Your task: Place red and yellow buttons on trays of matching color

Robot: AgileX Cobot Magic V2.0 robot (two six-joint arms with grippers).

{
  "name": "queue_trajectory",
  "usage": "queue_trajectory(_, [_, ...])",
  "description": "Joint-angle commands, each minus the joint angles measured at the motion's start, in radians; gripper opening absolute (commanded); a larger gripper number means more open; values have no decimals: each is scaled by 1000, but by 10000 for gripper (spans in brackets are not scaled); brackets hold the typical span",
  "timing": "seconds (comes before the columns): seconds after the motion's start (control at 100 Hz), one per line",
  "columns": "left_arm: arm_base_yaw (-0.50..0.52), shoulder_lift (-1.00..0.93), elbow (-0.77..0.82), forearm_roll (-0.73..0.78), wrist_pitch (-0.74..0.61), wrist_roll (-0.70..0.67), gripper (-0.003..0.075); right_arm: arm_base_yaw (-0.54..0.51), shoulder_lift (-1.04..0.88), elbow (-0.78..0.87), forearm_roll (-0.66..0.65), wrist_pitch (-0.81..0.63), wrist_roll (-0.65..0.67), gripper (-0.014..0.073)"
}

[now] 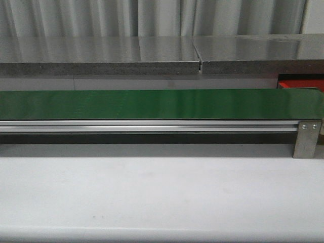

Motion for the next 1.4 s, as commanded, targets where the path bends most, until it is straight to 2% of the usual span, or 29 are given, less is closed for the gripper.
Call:
queue_trajectory(0.0, [-8, -32, 26, 1, -80, -9, -20, 4, -19, -22, -3, -82, -3, -68])
queue_trajectory(0.63, [-8, -30, -10, 8, -116, -7, -20, 4, -19, -22, -3, -82, -3, -68])
queue_trajectory(0.7, [-8, -15, -61, 8, -63, -7, -20, 4, -19, -22, -3, -82, -3, -68])
queue_trajectory(0.84, [-8, 64, -211, -1, 126, -7, -20, 4, -19, -22, -3, -82, -3, -68])
queue_trajectory(1.1, [-8, 325, -566, -33, 557, -7, -20, 4, -19, -22, -3, -82, -3, -68])
queue_trajectory(1.22, [-8, 424, -669, -58, 618, -7, -20, 4, -19, -22, -3, -82, -3, -68])
queue_trajectory(1.39, [-8, 497, -687, -86, 618, -7, -20, 4, -19, -22, -3, -82, -3, -68])
